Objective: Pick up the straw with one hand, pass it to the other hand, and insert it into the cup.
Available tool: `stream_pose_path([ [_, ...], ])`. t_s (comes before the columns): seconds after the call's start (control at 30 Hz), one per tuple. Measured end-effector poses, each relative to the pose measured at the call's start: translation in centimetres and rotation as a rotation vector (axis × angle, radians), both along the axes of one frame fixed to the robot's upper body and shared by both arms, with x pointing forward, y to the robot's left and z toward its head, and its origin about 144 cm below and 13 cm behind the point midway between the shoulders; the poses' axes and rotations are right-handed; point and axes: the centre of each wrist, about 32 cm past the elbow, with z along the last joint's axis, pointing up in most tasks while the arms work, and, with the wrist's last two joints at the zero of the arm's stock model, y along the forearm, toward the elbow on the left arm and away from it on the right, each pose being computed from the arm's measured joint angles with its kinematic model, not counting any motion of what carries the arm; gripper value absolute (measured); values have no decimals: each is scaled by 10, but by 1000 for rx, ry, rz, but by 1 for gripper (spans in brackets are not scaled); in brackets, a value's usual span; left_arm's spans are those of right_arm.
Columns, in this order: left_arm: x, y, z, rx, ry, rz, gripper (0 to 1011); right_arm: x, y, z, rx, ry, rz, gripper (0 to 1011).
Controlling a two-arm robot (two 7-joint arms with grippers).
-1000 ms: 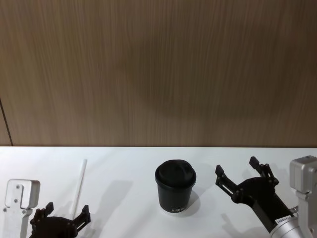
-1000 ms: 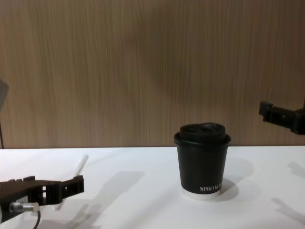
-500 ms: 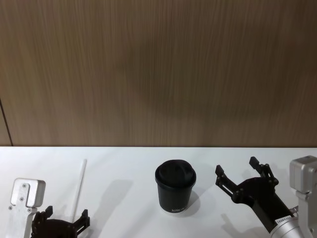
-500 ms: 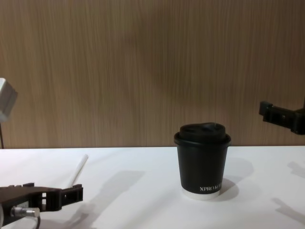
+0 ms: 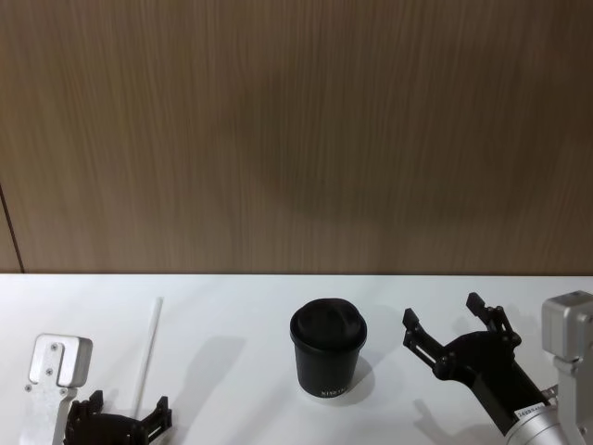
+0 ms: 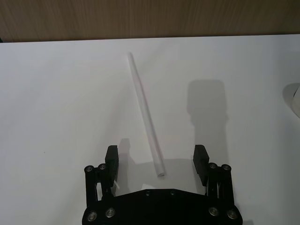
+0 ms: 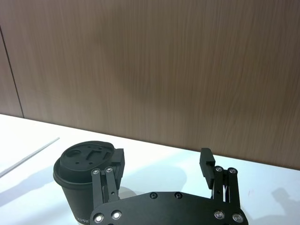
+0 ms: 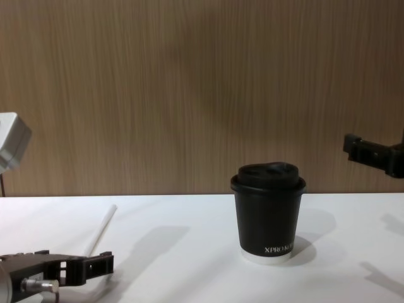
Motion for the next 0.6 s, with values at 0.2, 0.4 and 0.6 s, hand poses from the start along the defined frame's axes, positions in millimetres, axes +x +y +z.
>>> stream_pose_path([
  [0.2, 2, -1, -2, -11, 10, 7, 1003, 0, 0, 0, 0, 0, 0, 1001],
  [0.4, 4, -2, -2, -25, 15, 14, 1003, 0, 0, 0, 0, 0, 0, 1001],
  [0.6, 6, -1, -3, -36, 18, 13, 1003, 0, 0, 0, 0, 0, 0, 1001],
])
